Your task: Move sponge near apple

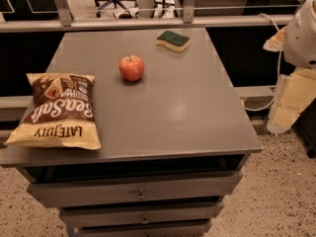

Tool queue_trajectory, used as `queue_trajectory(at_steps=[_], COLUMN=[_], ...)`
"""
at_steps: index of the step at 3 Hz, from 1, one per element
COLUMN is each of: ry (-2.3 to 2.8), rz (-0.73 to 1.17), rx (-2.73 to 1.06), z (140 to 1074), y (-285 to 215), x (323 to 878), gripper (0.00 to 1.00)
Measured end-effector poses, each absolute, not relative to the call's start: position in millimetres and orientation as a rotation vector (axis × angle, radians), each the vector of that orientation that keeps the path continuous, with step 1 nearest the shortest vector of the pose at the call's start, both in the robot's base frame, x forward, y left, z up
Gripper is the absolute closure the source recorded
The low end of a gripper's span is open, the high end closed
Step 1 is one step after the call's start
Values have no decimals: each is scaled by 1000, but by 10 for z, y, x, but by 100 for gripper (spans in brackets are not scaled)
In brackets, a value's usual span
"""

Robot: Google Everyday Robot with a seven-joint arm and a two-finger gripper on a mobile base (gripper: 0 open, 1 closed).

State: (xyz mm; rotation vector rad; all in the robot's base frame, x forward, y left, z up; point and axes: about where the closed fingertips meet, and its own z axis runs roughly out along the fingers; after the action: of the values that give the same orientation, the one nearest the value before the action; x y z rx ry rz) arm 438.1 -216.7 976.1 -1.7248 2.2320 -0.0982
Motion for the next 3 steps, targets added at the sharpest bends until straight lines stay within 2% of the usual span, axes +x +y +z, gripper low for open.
queue_trajectory(at_steps=[2,3], ry=[2217,2150], rz=[-43,52], rx=[-1624,-1442], z=[9760,9766], y=[-2211,-2422], x=[4477,4751], gripper=[0,0])
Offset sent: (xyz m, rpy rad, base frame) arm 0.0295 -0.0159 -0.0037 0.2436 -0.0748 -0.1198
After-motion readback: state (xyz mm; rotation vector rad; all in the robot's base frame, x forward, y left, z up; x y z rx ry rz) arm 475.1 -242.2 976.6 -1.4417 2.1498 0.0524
